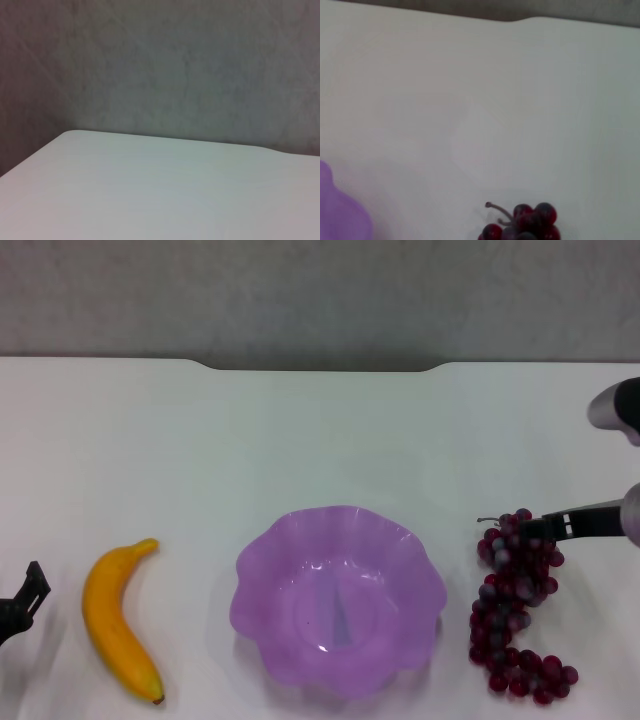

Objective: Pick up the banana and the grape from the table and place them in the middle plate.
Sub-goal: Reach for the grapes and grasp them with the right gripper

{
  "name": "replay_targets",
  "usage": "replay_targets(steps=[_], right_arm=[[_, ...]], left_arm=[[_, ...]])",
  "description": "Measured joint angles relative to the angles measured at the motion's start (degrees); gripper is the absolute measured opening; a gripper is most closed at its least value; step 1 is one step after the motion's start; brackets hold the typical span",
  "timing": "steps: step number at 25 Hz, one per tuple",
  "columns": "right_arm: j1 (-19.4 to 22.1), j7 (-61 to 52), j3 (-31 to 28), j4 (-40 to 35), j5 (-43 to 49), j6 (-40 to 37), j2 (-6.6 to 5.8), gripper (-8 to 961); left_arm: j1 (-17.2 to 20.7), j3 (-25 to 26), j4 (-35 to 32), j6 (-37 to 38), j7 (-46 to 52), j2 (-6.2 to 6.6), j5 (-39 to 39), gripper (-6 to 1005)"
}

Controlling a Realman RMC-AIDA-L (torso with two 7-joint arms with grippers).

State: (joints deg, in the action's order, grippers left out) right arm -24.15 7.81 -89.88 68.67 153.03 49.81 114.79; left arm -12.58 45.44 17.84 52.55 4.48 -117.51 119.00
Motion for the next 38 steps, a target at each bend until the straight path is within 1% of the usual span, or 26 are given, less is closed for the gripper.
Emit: replay_targets(steps=[6,10,13,17,20,28,38], right_arm=[[0.1,-0.9,1.3,-1.5,-0.2,-1.1,0.14,811],[0.3,-1.3,3.5,-4.5,-0.1,-4.8,0.28,808],[0.1,-1.4,4.0,-6.3,-0.6,-6.7,0.26,805],[0.3,-0.1,6.8,-7.3,-4.4,-10.3,0.12,801],[0.2,0.1,8.6,-8.6,-5.7,-12.3,0.06,799],[-0.3,0.2,9.5,-11.4,-5.3,-13.5,-0.04,788],[-1.0,2.9,10.2,-14.5,-5.7,-17.7,0.04,780]], left_arm=[[-0.3,0.0,0.0,0.0,0.0,-0.10,0.0,887],[-0.4,-0.1,0.0,0.0,0.0,-0.10,0.0,886],[-0.4,-0.2,0.0,0.0,0.0,-0.09,0.0,886],[-0.4,-0.3,0.0,0.0,0.0,-0.08,0.0,885],[-0.4,-0.4,0.0,-0.1,0.0,-0.09,0.1,884],[-0.7,-0.6,0.0,-0.1,0.0,-0.15,0.1,883],[-0.6,-0.2,0.0,-0.1,0.0,-0.27,0.0,881]])
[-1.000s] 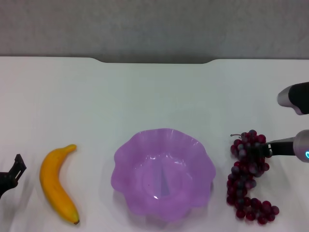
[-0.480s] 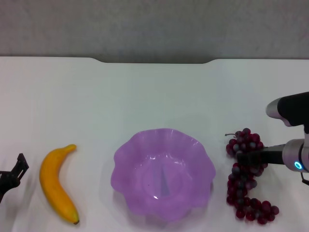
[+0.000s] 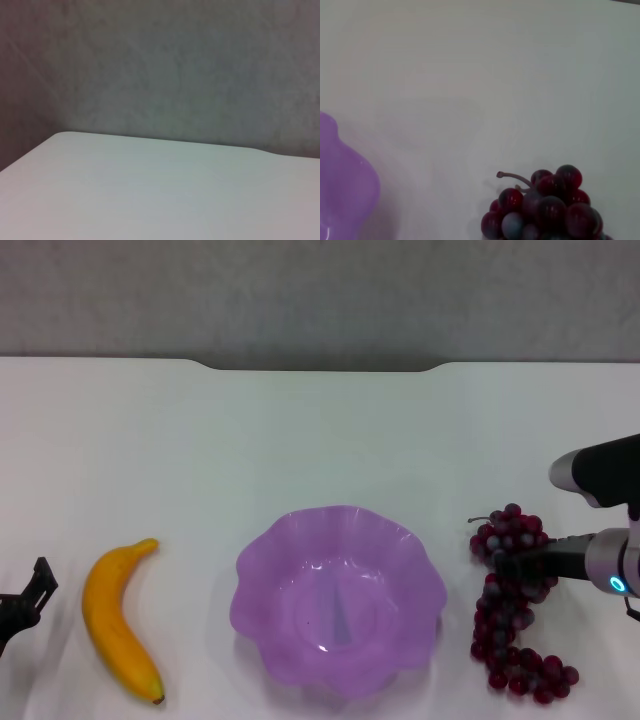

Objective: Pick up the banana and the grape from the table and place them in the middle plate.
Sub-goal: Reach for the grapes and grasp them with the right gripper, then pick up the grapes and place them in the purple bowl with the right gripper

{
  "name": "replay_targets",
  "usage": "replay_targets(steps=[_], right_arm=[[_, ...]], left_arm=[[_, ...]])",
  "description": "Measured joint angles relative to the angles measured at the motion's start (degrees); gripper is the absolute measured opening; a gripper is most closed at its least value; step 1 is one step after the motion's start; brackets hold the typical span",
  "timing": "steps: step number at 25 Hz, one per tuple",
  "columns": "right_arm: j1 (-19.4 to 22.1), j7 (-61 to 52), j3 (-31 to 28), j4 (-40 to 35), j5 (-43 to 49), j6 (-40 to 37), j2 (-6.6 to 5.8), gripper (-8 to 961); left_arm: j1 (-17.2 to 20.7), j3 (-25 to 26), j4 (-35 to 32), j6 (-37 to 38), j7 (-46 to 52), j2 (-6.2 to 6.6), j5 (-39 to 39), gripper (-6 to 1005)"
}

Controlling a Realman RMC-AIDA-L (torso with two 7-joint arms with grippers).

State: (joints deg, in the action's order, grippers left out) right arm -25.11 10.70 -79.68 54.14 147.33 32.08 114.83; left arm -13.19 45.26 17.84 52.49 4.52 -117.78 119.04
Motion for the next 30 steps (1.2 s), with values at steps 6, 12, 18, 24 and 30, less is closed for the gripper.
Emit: replay_targets(steps=[6,12,18,24,30], right_arm=[[0.0,0.2,1.1,-1.0,0.0,-2.6,0.03,726],[0.0,0.2,3.8,-1.4,0.4,-5.4,0.05,572],[0.0,0.2,6.2,-2.2,0.5,-8.2,0.04,460],[-0.1,1.0,7.5,-3.2,0.5,-10.2,0.06,377],[0.2,1.2,7.7,-3.4,0.2,-11.2,0.13,311]], left_arm=[[0.1,0.0,0.3,0.1,0.0,0.01,0.0,880],[0.1,0.0,0.3,0.2,0.0,0.09,0.0,878],[0.1,-0.1,0.3,0.2,0.0,0.09,0.0,877],[0.2,0.1,0.3,0.2,0.0,0.09,0.0,876],[0.3,0.1,0.3,0.2,0.0,0.09,0.0,875]])
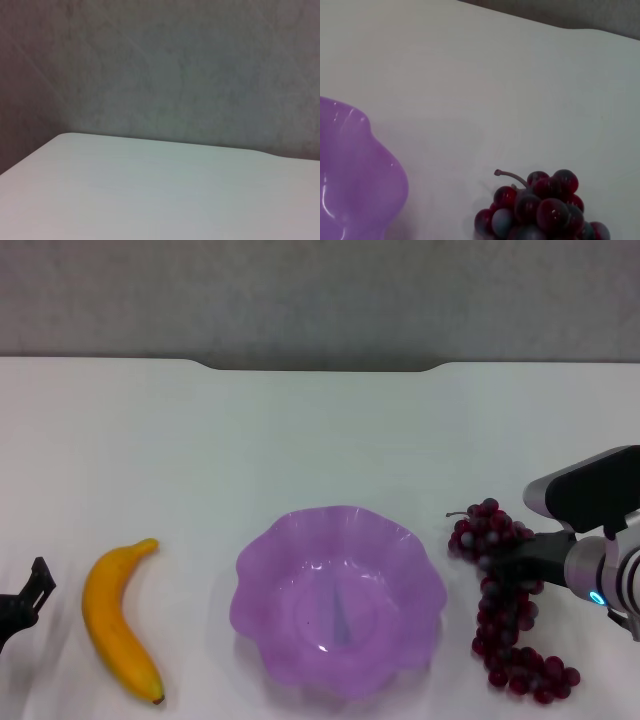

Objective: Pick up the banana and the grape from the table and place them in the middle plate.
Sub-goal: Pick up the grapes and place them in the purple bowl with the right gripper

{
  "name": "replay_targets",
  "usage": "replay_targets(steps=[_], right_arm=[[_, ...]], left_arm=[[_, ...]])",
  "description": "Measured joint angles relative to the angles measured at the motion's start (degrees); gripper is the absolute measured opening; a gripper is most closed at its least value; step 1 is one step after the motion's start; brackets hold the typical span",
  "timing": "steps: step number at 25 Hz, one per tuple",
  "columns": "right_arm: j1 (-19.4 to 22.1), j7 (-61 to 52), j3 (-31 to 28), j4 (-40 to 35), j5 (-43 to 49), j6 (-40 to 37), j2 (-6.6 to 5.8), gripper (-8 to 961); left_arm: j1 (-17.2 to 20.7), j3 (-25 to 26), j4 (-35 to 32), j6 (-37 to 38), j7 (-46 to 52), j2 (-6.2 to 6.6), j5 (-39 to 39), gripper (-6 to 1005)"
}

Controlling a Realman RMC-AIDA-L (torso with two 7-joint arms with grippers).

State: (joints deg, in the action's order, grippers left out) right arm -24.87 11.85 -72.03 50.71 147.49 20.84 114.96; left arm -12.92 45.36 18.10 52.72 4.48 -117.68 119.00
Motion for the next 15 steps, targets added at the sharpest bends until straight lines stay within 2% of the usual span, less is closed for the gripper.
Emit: replay_targets(steps=[15], right_arm=[[0.1,0.0,1.3,0.0,-0.2,-1.5,0.09,208]], left_arm=[[0.0,0.0,0.0,0.0,0.0,0.00,0.0,872]])
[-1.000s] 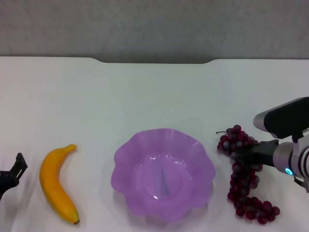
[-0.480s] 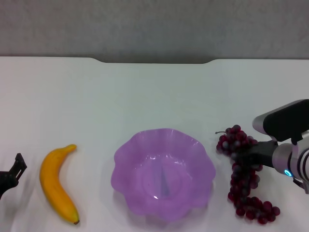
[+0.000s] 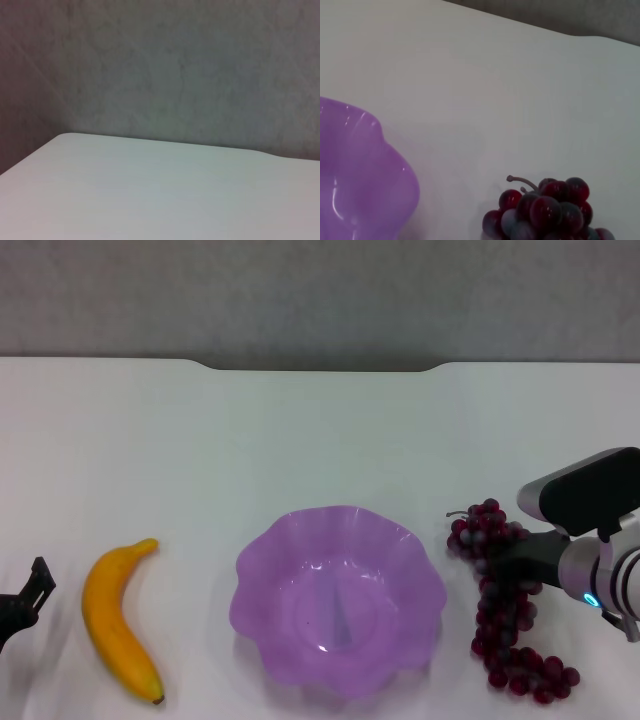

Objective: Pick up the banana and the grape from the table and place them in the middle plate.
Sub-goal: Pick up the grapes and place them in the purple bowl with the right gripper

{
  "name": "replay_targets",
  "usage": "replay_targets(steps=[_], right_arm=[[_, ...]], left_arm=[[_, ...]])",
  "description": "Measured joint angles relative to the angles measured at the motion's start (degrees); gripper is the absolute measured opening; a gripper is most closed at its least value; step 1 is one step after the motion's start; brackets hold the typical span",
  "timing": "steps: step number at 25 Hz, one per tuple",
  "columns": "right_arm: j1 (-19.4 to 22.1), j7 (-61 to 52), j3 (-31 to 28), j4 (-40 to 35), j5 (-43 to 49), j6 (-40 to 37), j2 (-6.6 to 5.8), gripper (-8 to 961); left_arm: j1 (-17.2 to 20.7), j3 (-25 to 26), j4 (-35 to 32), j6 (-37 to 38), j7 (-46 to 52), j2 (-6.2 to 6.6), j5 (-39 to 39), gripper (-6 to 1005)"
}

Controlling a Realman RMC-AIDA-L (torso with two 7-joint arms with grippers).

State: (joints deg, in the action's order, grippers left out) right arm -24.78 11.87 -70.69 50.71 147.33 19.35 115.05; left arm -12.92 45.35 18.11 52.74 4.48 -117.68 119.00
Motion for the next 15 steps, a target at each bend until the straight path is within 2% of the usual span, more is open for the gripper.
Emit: replay_targets(steps=[11,15], right_arm=[[0.3,0.0,0.1,0.0,0.0,-0.7,0.00,133],[0.3,0.0,0.1,-0.1,0.0,-0.8,0.00,133]], left_arm=[[0.0,0.0,0.0,0.0,0.0,0.00,0.0,870],[0.0,0.0,0.0,0.1,0.0,0.00,0.0,869]])
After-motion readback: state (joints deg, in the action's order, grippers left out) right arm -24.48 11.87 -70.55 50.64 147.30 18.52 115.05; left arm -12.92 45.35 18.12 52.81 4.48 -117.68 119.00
